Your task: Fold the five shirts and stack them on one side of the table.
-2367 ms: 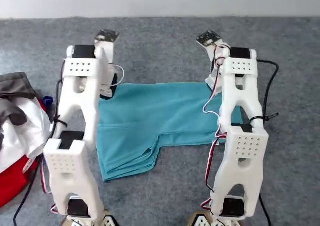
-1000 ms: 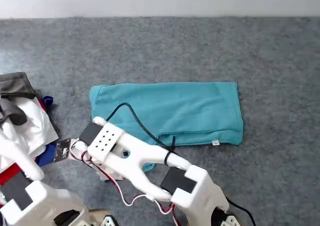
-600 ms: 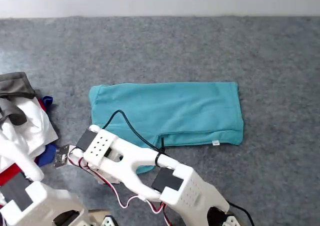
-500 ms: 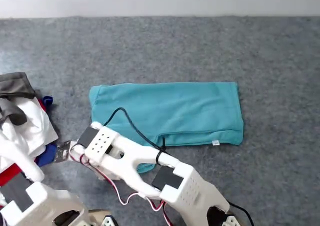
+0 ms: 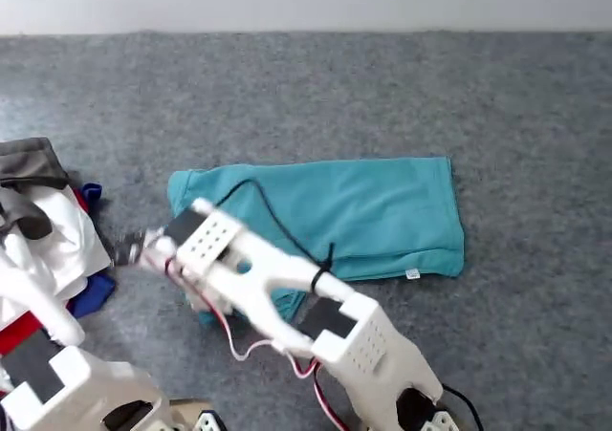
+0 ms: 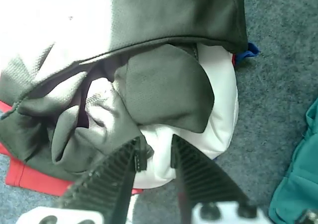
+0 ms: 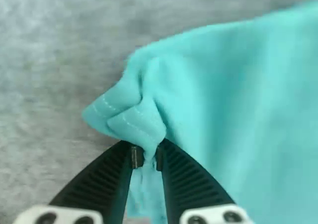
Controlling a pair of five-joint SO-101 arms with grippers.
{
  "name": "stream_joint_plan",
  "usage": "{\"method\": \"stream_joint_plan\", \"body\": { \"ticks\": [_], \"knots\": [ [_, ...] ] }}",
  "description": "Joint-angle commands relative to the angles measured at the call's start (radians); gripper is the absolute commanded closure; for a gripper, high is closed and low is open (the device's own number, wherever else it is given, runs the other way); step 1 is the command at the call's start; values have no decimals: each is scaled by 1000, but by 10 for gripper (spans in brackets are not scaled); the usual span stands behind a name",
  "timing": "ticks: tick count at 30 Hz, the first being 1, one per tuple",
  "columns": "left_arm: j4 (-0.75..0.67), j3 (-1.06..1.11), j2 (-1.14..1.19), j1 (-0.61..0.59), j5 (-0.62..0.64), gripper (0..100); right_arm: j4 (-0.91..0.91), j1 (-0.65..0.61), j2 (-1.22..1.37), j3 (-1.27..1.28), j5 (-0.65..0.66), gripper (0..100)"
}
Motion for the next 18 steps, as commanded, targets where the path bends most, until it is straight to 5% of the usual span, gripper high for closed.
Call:
{"method": "stream_joint_plan", "body": {
  "ticks": [1,14,18],
  "knots": [
    [12,-5,-46,3,-6,902,16,81,-79,-130,40,988],
    [11,-5,-46,46,-5,904,-105,223,-79,-230,180,983],
    [14,-5,-46,46,-5,904,-157,254,-77,-230,175,876]
  ]
}}
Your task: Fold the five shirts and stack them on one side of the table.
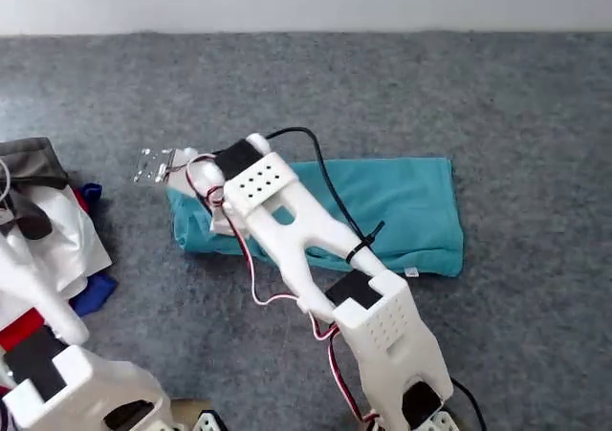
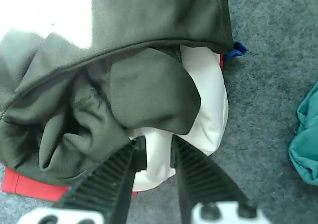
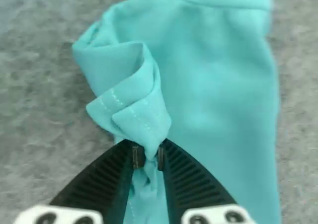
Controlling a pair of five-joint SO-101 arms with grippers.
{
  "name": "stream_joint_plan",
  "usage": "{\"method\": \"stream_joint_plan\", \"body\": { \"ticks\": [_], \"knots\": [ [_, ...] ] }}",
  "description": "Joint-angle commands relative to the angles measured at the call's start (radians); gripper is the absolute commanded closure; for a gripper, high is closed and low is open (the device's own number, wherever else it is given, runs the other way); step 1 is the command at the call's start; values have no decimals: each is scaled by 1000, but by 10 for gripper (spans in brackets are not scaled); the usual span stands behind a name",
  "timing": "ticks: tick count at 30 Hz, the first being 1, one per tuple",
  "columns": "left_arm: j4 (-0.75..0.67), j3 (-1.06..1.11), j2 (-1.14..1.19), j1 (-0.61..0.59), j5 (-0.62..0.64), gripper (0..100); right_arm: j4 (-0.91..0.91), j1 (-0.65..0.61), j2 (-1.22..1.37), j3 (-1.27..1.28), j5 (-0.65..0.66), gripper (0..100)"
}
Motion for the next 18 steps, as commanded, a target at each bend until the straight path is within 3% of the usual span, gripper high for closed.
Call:
{"method": "stream_joint_plan", "body": {
  "ticks": [1,3,7,10,18],
  "knots": [
    [14,-5,-46,8,-5,904,-59,38,-71,-38,5,831],
    [14,-5,-46,8,-5,904,-91,59,-50,-43,3,768],
    [15,-5,-46,6,-5,905,-150,108,-15,-43,-15,764],
    [15,-5,-46,5,-3,906,-94,113,-31,-54,-20,768],
    [15,-5,-46,6,-3,906,163,44,-64,-206,-101,964]
  ]
}}
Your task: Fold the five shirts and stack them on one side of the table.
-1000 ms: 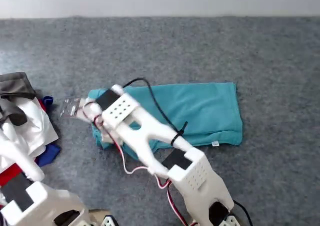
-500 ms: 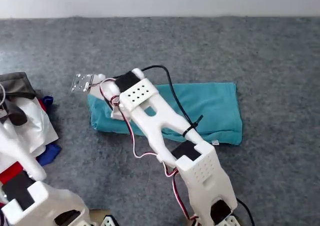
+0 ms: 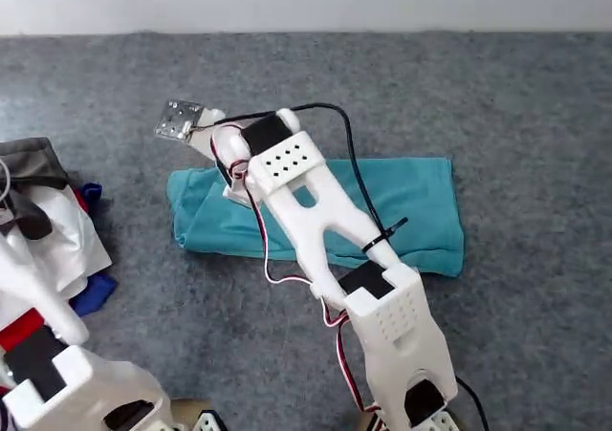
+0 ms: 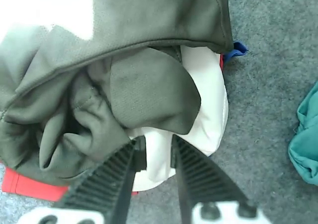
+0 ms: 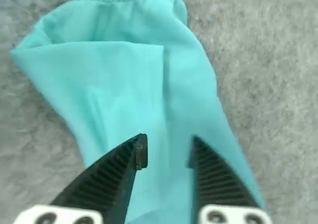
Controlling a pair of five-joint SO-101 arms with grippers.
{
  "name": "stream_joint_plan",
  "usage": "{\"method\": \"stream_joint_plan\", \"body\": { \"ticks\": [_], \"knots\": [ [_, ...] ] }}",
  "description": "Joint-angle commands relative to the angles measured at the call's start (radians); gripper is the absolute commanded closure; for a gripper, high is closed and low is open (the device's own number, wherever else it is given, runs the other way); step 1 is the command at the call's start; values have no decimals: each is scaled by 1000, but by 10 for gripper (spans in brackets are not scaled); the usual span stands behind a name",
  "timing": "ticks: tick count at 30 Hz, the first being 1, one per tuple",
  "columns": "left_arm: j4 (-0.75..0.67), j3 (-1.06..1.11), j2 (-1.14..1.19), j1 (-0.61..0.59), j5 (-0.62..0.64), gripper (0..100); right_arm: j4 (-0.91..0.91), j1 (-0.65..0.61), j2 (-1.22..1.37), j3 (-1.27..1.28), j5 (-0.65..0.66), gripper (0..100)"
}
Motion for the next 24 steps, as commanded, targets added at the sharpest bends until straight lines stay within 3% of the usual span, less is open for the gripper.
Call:
{"method": "stream_joint_plan", "body": {
  "ticks": [1,11,18,24],
  "knots": [
    [15,-5,-46,6,-3,906,102,-41,-53,-58,-15,987],
    [15,-5,-48,2,-3,906,173,101,176,-61,-15,990],
    [15,-7,-48,6,-3,906,194,-30,73,-155,-18,990],
    [15,-7,-48,0,-3,906,136,-165,76,-270,-104,990]
  ]
}}
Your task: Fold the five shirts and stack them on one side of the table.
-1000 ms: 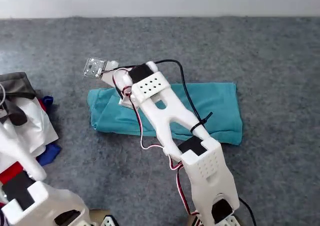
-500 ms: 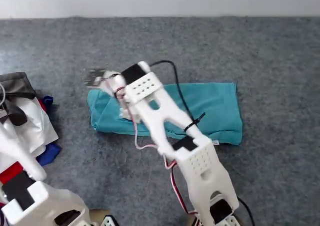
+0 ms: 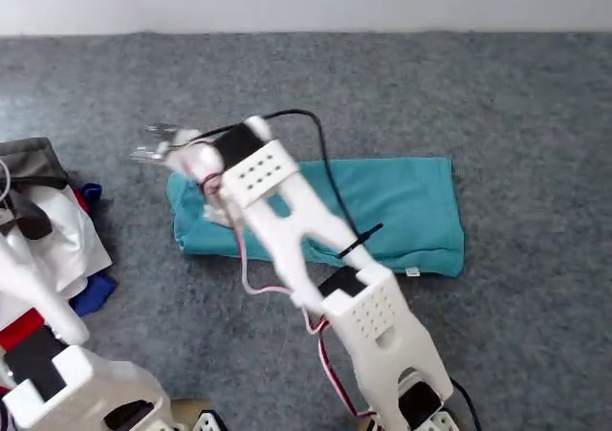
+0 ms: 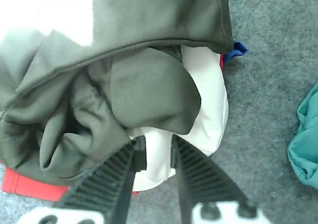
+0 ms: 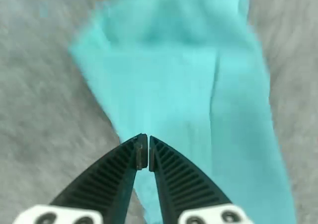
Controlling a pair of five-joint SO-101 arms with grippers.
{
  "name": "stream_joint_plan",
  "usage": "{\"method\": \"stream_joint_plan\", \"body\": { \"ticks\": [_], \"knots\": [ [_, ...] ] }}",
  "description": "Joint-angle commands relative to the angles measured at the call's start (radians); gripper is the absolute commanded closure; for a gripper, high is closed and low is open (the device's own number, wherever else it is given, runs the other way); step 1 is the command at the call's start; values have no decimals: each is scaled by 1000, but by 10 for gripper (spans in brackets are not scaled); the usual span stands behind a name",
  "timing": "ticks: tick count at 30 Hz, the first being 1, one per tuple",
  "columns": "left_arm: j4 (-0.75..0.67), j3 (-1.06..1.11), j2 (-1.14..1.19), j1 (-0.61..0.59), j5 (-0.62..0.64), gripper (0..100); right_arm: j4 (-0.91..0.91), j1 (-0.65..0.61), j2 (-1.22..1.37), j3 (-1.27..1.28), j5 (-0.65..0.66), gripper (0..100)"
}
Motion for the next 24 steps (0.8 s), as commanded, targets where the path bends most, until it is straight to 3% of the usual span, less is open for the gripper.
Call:
{"method": "stream_joint_plan", "body": {
  "ticks": [1,9,14,19,24],
  "knots": [
    [15,-7,-48,2,-3,906,-51,-74,-33,-57,-37,990],
    [15,-5,-48,2,-3,906,-102,-150,209,-68,-41,990],
    [15,-5,-48,2,-3,906,41,-130,199,-259,-43,990],
    [15,-5,-48,2,-3,906,136,-18,143,-367,-44,990],
    [15,-5,-48,5,-3,906,136,111,76,-222,-44,990]
  ]
}}
